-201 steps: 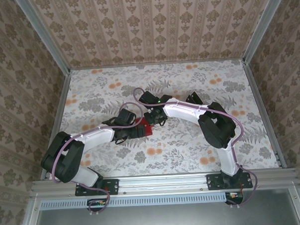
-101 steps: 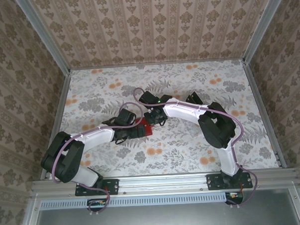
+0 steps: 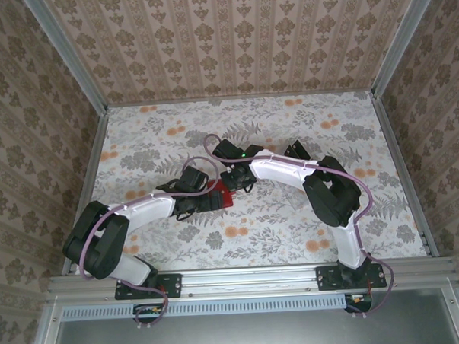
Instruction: Put the credit cards into the card holder
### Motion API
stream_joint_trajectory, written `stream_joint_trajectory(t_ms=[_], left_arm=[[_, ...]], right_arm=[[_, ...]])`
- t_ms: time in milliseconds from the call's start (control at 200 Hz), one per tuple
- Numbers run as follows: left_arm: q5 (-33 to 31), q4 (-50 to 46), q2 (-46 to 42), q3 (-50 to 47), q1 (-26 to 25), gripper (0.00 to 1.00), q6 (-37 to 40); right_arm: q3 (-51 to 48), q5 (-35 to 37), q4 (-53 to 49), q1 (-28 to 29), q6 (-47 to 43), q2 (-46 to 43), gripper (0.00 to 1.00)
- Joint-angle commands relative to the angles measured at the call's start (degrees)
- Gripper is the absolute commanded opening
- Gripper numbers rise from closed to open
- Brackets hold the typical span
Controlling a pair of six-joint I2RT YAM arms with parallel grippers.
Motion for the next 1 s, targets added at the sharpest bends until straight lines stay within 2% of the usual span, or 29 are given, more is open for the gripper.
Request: stream_joint_trajectory(t_ms=[0, 320, 570, 770, 895, 990], left_arm=[[-4.3, -1.1, 4.5, -3.2, 0.9, 1.00, 1.9], [-4.3, -1.1, 4.5, -3.3, 0.8, 1.00, 1.9], [-4.3, -1.1, 4.6, -3.2, 0.9, 1.00, 1.9], [-4.2, -1.1, 4.7, -3.0, 0.8, 1.00, 1.9], [-4.2, -1.1, 5.0, -2.8, 0.9, 1.00, 2.1], [-4.2, -0.9, 5.0, -2.8, 0.9, 1.00, 2.1]], right_arm=[[1.6, 1.6, -1.6, 0.1, 0.2, -0.7, 0.18], [1.5, 1.7, -1.4, 0.1, 0.4, -1.0, 0.22], [1.2, 1.6, -1.4, 0.0, 0.5, -1.1, 0.20], [1.2, 1.5, -1.3, -0.1, 0.6, -1.8, 0.11], [0.9, 0.8, -1.0, -0.1, 0.8, -2.6, 0.00], [0.3, -0.8, -0.1, -0.3, 1.4, -3.4, 0.00]])
